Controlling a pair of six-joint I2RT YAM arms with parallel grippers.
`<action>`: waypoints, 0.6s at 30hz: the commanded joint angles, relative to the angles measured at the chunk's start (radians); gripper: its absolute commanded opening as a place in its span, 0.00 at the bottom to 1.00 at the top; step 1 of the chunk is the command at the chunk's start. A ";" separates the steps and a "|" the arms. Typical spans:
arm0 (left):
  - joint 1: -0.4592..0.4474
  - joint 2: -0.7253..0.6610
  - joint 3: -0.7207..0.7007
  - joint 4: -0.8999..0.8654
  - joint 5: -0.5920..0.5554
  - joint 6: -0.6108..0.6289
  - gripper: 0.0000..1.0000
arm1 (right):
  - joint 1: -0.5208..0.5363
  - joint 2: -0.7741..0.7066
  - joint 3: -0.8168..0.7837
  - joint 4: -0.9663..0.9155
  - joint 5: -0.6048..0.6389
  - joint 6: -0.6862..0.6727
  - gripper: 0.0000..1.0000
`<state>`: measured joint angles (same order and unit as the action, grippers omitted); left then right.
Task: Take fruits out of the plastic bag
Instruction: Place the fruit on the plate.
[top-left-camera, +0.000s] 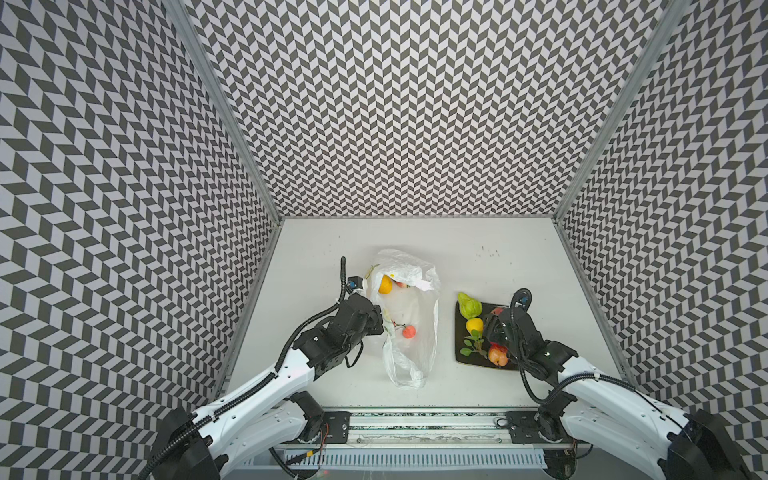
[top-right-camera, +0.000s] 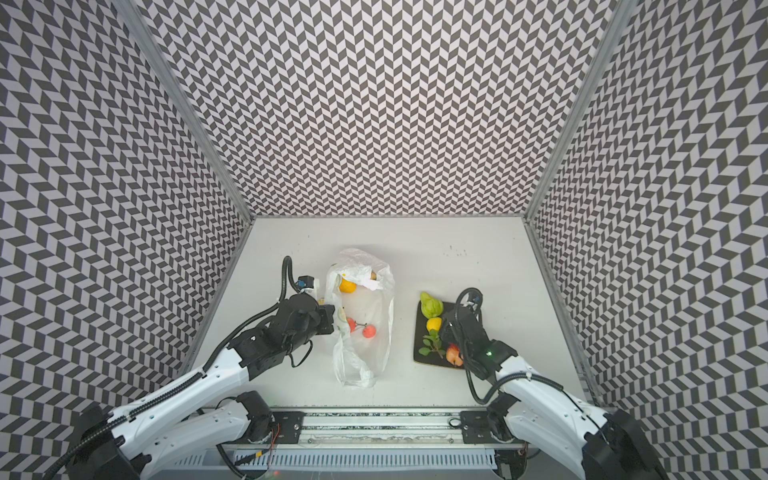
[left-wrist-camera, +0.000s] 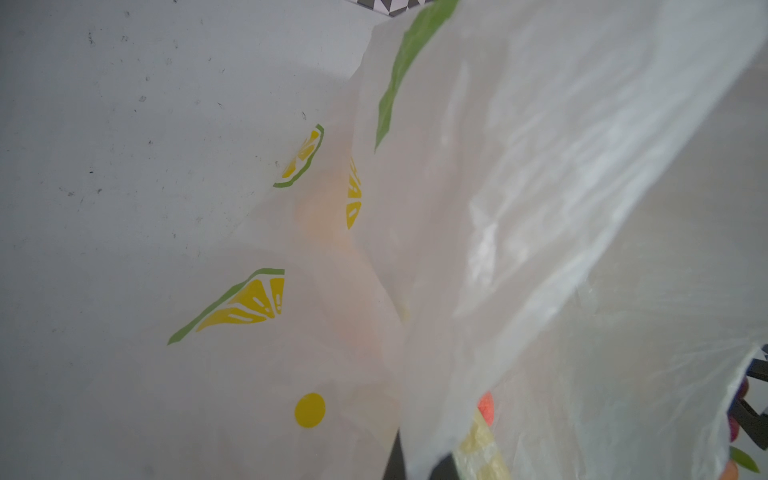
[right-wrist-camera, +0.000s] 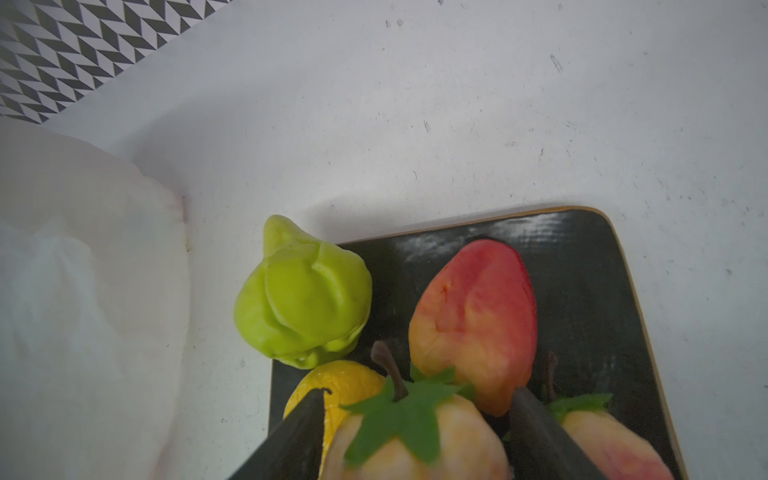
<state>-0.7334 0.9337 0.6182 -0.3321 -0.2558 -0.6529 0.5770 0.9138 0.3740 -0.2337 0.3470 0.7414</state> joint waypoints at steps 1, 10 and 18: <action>-0.004 -0.016 -0.009 -0.007 -0.007 -0.014 0.00 | -0.006 -0.019 0.018 0.015 0.010 0.001 0.73; -0.004 -0.030 -0.011 -0.014 -0.010 -0.011 0.00 | -0.008 -0.087 0.085 -0.060 0.017 -0.040 0.79; -0.005 -0.037 -0.014 -0.013 -0.009 -0.007 0.00 | -0.010 -0.119 0.205 -0.249 0.027 -0.119 0.75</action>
<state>-0.7334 0.9138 0.6151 -0.3340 -0.2558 -0.6525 0.5724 0.8040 0.5430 -0.3935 0.3573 0.6540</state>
